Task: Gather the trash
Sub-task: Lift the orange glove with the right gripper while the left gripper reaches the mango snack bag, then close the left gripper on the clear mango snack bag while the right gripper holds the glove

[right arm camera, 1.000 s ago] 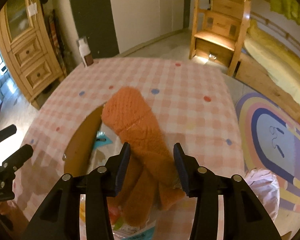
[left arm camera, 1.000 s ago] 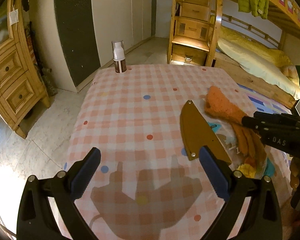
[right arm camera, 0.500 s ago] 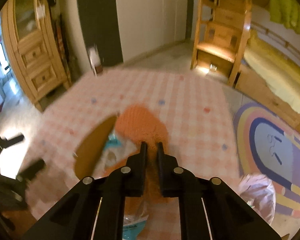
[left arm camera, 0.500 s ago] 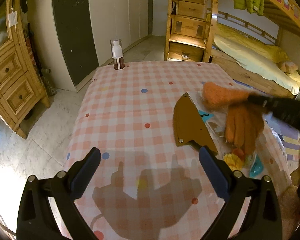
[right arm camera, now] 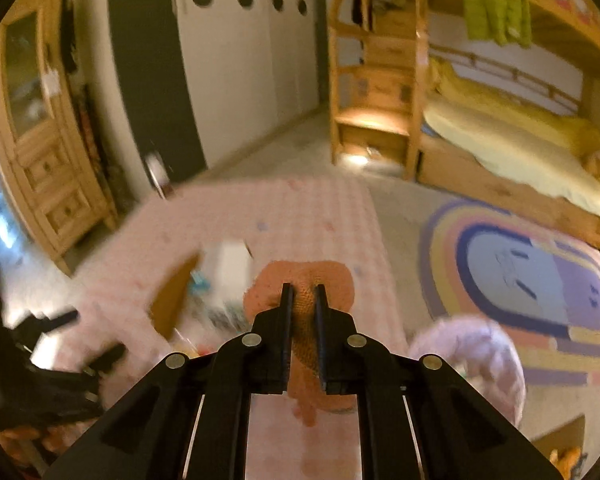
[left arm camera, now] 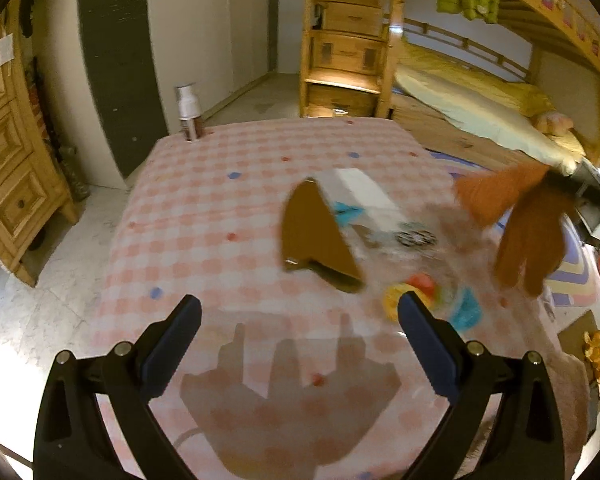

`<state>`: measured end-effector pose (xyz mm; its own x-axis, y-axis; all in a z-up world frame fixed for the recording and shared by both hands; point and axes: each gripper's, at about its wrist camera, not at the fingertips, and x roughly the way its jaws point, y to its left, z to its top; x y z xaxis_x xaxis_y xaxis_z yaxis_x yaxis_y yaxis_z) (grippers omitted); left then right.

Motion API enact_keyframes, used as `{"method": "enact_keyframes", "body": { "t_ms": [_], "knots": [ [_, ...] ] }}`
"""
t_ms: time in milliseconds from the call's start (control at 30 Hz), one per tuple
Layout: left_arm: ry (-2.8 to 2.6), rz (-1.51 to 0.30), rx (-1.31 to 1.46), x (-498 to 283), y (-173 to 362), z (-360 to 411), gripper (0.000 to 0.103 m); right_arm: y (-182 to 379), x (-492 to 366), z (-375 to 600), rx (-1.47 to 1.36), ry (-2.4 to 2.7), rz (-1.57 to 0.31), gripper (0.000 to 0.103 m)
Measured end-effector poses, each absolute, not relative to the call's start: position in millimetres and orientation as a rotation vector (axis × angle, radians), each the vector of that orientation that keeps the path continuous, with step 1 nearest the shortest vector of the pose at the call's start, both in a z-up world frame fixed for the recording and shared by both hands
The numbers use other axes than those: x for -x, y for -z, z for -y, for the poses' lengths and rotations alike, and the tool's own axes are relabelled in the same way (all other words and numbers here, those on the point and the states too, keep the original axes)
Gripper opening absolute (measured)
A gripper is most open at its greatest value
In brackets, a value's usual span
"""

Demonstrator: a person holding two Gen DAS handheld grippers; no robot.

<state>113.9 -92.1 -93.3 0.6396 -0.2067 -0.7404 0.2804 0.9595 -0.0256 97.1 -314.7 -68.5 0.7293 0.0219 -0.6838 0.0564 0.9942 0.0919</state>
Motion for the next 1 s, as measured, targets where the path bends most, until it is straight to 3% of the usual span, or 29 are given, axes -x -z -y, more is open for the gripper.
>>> {"method": "enact_keyframes", "body": {
  "t_ms": [667,833,1000],
  "knots": [
    [0.36,-0.952,-0.106,-123.0,135.1,146.7,0.074,132.1,-86.1,310.1,-0.223,-0.111,-0.882,0.011],
    [0.4,-0.957,-0.068,-123.5,133.0,150.9,0.064,132.5,-95.1,292.8,-0.149,-0.133,-0.911,0.011],
    [0.457,-0.92,-0.006,-119.9,121.6,145.9,0.048,132.0,-89.4,284.4,-0.147,-0.173,-0.916,0.011]
  ]
}}
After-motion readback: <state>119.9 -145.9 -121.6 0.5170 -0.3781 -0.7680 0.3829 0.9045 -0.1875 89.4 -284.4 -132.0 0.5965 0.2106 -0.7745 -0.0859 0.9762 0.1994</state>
